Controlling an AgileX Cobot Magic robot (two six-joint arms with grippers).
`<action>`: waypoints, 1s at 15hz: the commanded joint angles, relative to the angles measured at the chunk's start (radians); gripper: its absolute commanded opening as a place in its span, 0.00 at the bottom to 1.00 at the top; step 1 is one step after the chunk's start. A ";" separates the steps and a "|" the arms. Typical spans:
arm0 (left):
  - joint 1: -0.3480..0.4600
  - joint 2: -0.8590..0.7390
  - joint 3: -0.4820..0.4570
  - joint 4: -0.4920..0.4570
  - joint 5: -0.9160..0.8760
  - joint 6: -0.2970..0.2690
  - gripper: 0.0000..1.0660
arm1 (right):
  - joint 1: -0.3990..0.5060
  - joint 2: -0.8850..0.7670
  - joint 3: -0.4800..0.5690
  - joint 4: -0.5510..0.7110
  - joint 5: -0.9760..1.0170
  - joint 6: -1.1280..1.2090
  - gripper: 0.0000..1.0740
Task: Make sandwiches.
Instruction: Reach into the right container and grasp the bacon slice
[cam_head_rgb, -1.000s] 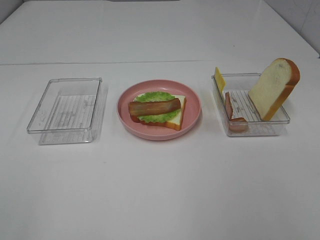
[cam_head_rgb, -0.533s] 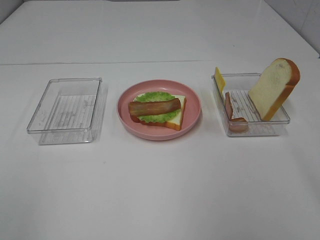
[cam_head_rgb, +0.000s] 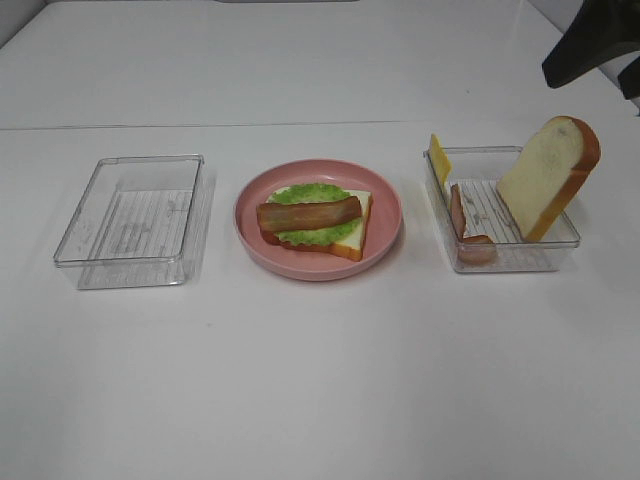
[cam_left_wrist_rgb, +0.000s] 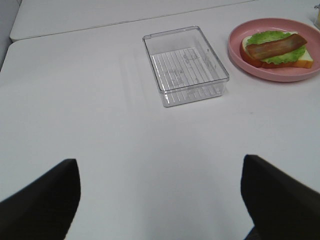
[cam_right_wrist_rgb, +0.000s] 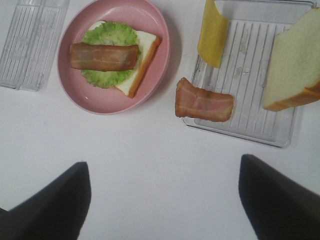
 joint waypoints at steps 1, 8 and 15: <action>0.001 -0.020 0.005 -0.005 -0.007 0.001 0.78 | 0.001 0.098 -0.084 0.005 0.057 -0.003 0.71; 0.001 -0.020 0.005 -0.005 -0.007 0.001 0.78 | 0.180 0.357 -0.229 -0.214 0.101 0.199 0.69; 0.001 -0.020 0.005 -0.005 -0.007 0.001 0.78 | 0.224 0.552 -0.293 -0.214 0.072 0.249 0.60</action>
